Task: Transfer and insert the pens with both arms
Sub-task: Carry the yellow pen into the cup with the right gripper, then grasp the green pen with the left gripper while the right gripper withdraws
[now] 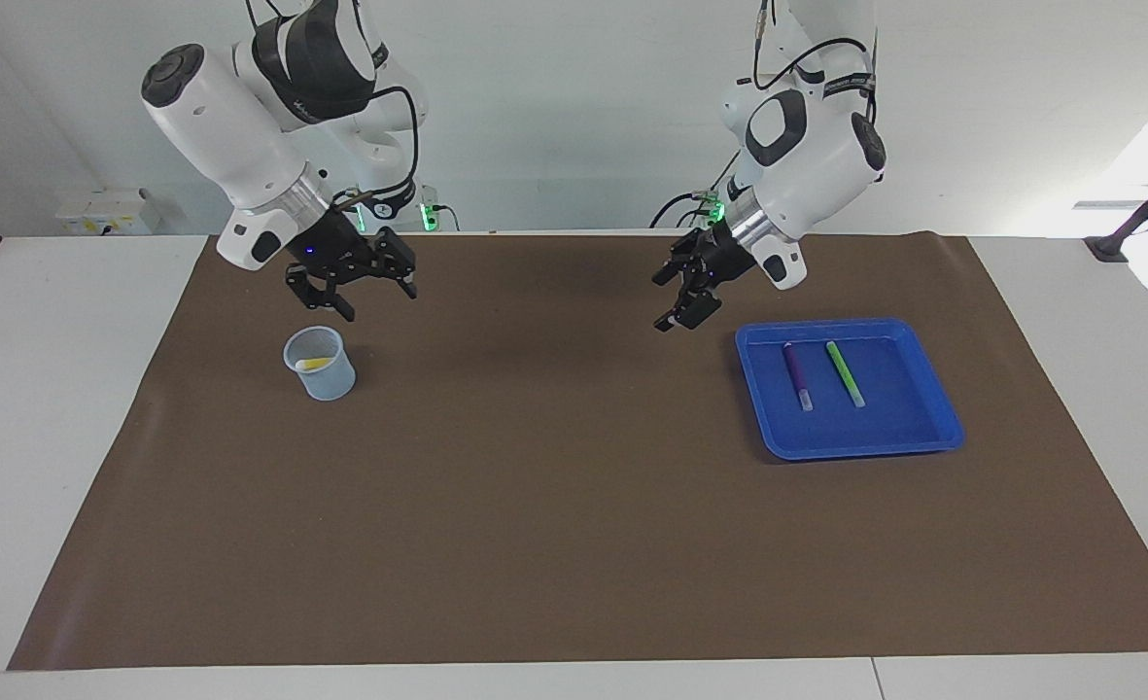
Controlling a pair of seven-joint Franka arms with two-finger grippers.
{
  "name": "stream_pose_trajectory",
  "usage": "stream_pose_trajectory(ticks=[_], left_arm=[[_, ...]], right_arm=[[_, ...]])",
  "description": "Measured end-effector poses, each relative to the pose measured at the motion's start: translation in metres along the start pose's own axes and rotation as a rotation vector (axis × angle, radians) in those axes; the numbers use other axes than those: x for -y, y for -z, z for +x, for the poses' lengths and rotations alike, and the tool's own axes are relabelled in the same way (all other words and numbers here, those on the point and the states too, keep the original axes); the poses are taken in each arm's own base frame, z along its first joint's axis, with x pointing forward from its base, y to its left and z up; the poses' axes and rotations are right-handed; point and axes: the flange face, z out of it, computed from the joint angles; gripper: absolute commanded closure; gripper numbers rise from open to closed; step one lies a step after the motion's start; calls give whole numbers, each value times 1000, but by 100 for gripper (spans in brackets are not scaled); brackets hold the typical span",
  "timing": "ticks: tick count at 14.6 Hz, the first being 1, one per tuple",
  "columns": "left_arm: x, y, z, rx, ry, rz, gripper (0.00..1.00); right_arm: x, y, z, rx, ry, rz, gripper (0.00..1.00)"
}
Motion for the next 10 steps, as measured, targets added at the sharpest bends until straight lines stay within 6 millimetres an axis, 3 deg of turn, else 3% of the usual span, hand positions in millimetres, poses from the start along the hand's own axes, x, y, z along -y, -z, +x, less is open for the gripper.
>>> stream_pose_trajectory(ticks=[3,5,10], left_arm=[[4,20,50,-143,-162,81,0],[8,30,78,-200,-276,146,0],[17,63,150,-300,-651,283,0]], right_arm=[[43,14,2,-2,-262,184,0],[57,18,3,10,-398,267,0],[109,-12,-12,67,-574,288,0]])
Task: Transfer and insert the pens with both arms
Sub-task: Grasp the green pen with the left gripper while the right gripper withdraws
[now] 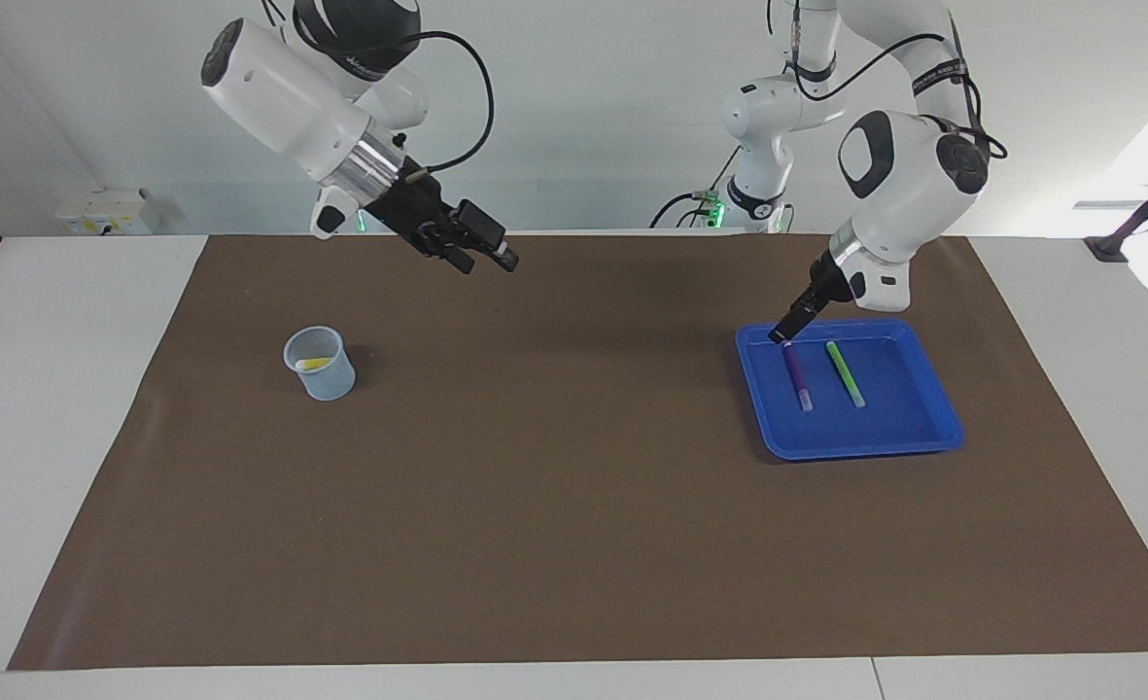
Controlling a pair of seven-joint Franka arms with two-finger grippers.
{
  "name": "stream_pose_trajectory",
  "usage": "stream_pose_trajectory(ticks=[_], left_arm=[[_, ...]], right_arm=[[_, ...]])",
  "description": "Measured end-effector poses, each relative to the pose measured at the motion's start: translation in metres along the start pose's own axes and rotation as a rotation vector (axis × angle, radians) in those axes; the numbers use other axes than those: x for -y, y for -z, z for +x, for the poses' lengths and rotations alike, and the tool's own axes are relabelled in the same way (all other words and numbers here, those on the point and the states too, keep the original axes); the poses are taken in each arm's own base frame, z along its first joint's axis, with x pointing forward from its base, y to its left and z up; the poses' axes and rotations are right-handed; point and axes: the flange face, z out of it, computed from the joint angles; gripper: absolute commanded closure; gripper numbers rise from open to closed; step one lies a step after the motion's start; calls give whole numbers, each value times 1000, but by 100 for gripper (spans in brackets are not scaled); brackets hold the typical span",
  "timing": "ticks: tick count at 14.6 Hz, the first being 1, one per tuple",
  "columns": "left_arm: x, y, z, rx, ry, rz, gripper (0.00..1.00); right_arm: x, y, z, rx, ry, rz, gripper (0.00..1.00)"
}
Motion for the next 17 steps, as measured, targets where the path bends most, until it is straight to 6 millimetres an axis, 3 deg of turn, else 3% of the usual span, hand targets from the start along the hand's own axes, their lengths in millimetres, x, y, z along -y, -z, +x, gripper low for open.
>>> stream_pose_trajectory(ticks=[4,8,11,17], left_arm=[[41,-14,46,-52,-405,127,0],[56,-44,79,-75,-635,188,8],[66,-62,83,-95,-701,180,22],[76,-101,75,-101,-717,169,26]], right_arm=[[1,-13,-2,-14,-69,87,0],[2,-9,1,-17,-89,125,0],[3,-8,1,-24,-90,133,0],[8,-14,-7,-22,-75,133,0]])
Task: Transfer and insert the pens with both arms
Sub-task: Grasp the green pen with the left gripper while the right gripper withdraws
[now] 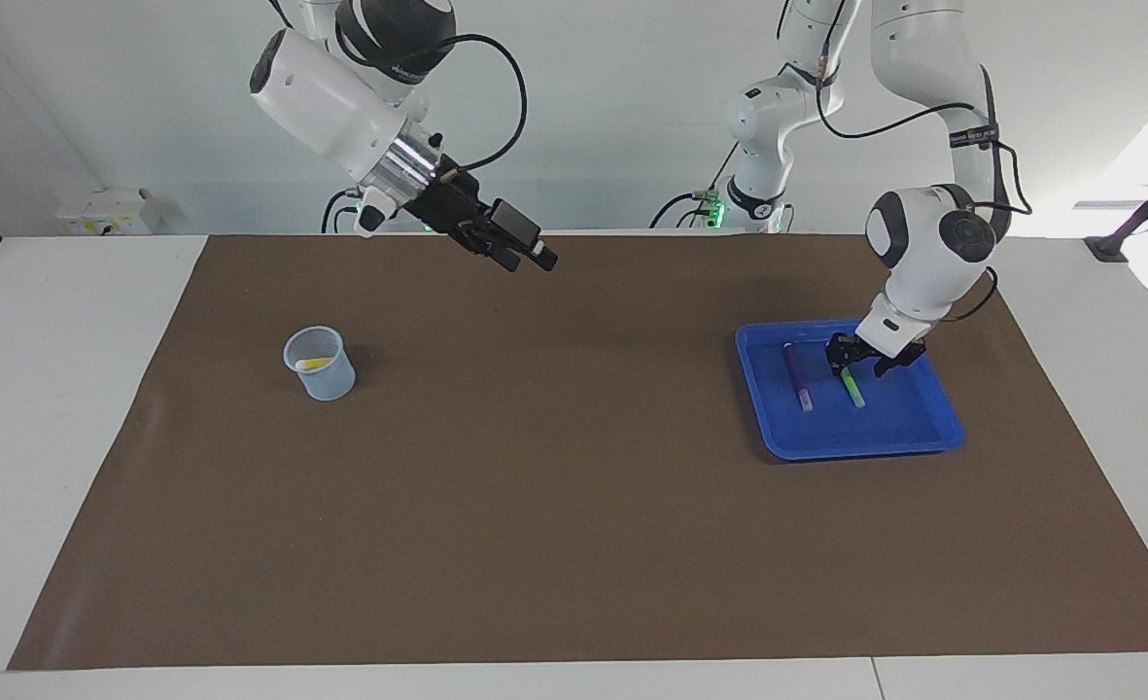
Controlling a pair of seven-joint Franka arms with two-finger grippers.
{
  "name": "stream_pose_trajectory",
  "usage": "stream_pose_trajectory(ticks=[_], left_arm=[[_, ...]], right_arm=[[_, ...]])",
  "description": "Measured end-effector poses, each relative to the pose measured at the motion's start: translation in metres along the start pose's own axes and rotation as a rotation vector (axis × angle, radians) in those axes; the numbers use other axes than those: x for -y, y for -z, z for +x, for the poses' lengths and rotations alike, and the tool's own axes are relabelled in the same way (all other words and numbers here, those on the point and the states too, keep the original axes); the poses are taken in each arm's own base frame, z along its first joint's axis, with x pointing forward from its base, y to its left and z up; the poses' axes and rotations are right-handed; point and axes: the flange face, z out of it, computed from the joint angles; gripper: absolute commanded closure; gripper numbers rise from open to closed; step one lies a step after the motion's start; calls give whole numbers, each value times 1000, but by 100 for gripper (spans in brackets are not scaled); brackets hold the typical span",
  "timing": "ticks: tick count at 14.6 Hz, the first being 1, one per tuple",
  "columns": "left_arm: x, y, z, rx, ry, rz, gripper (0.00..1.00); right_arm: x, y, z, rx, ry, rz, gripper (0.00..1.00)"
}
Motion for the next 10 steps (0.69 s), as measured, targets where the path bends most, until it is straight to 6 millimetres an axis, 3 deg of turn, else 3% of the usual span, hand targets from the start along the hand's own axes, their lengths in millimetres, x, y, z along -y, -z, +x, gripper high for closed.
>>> stream_pose_trajectory(ticks=[6,10], left_arm=[[-1,-10,-1,14,2,-8,35],[-1,-16,-3,27,3,-13,58]], right_arm=[[0,0,0,-1,0,1,0],[0,0,-1,0,-2,0,0]])
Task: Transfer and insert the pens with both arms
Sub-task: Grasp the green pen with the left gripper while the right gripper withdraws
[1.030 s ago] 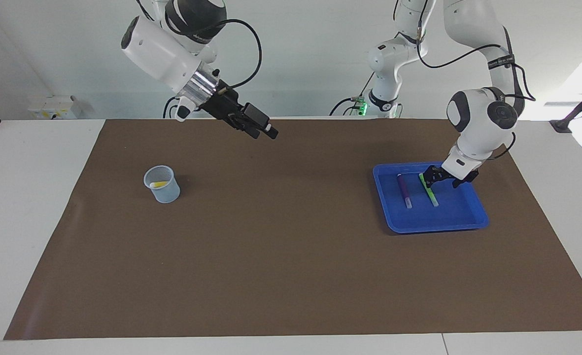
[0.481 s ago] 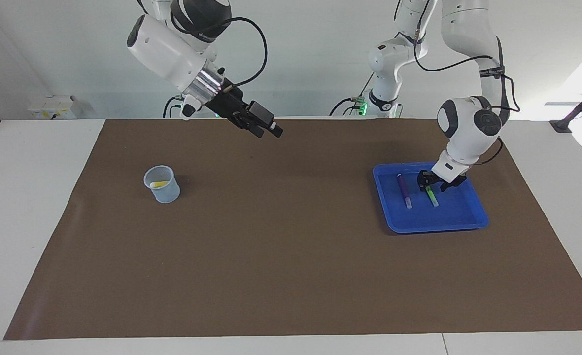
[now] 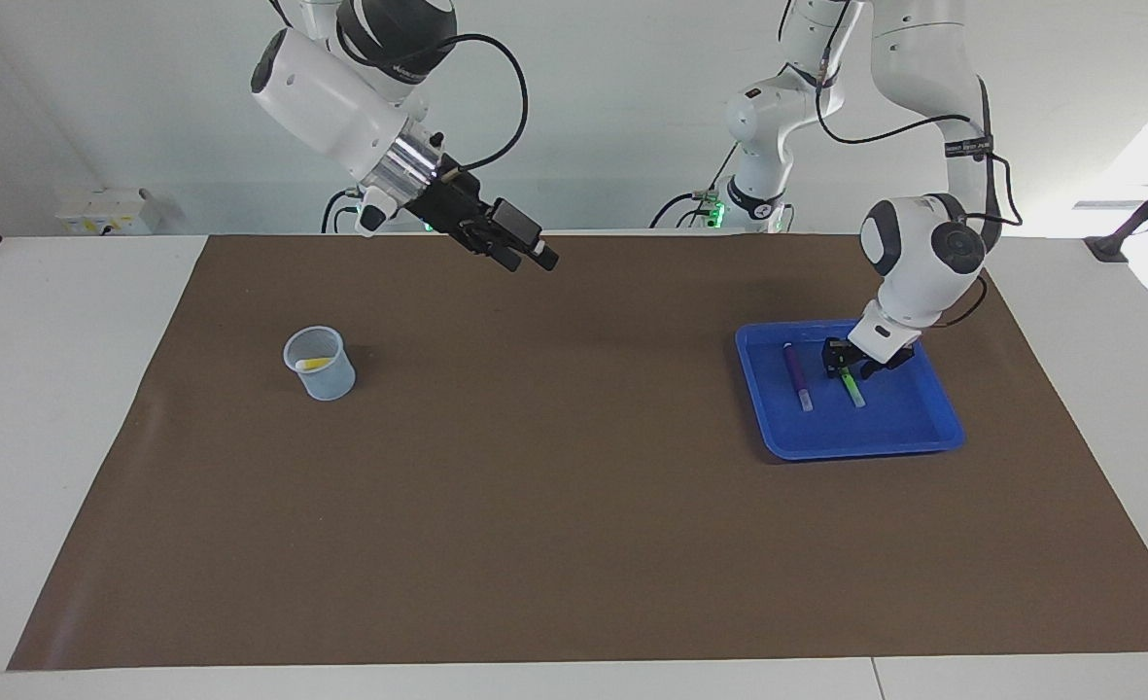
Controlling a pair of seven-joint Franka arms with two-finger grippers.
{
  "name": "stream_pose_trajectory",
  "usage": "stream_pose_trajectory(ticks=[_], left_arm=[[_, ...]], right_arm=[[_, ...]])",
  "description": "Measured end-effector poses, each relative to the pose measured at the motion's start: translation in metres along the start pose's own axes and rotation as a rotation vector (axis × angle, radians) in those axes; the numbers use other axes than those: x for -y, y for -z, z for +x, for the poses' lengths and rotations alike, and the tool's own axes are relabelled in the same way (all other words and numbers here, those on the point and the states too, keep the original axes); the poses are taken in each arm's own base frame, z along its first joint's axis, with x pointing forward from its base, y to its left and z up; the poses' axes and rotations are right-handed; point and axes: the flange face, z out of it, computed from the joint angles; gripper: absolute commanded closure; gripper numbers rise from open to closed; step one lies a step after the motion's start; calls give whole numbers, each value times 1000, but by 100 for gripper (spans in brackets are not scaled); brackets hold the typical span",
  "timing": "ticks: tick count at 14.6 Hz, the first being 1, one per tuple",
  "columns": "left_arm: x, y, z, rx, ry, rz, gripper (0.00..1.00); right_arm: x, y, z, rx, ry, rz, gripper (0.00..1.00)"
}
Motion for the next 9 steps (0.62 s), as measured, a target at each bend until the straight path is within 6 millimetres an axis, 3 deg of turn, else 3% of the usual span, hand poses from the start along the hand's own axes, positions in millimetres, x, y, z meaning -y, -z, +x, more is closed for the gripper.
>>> stream_pose_trajectory(ticks=[2,3,4,9], left_arm=[[-1,1,1,-2,-1,0,79],[-2,1,1,-3,-3,0,96],[-2,1,1,-3,-1,0,100],[-3,2,1,-4,0,0,100]], right_arm=[[0,0,-1,1,-18,0,0],[0,-1,-1,1,-22,-1,0],[0,-1,-1,2,-24,-1,0],[0,-1,-1,2,-25,-1,0]])
